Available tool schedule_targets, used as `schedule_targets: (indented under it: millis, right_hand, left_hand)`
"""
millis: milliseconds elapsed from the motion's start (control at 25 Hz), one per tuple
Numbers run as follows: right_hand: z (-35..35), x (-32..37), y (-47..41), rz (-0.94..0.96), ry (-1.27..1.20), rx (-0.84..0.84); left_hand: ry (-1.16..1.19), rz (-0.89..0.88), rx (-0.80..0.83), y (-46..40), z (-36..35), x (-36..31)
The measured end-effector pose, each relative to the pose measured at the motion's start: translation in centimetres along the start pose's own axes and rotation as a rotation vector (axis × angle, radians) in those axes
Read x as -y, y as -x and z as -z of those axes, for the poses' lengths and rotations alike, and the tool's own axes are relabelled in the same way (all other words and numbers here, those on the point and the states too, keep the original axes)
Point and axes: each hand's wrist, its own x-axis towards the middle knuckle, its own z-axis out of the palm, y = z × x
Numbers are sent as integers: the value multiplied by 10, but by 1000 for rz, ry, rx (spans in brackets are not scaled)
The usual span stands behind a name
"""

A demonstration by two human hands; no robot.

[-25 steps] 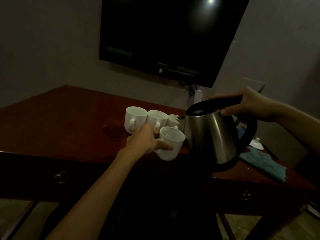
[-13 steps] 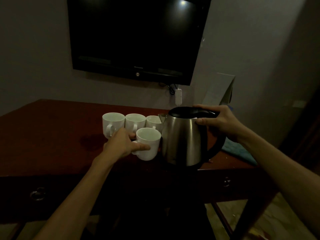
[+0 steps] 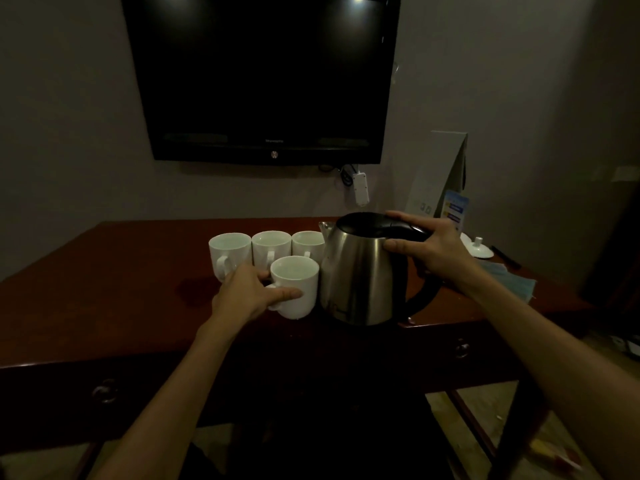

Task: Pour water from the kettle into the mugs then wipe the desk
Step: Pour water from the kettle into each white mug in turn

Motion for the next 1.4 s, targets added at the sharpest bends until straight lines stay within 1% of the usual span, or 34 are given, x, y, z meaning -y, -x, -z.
schedule_targets:
  millis: [240,440,600,800,1120,1400]
  right_hand:
    - [0,0,1,31,-7,-15]
    - [2,-4,-2,42,-25,6]
    - [2,-8,-4,57,-47,-1]
    - [3,-13,-6,44,-59,-11]
    - [1,-13,-8,56,-72,10]
    - [0,-5,-4,29,-50,14]
  left_hand:
    - [-122,34,-85,12,-1,-4]
    - [-169,71,-170,27,12,3]
    - [-170,180,-217,33,30,16]
    - [-179,247,-262,40,49,32]
    - [-220,276,-286,35,60,41]
    - [-267,342,-383,32,74,52]
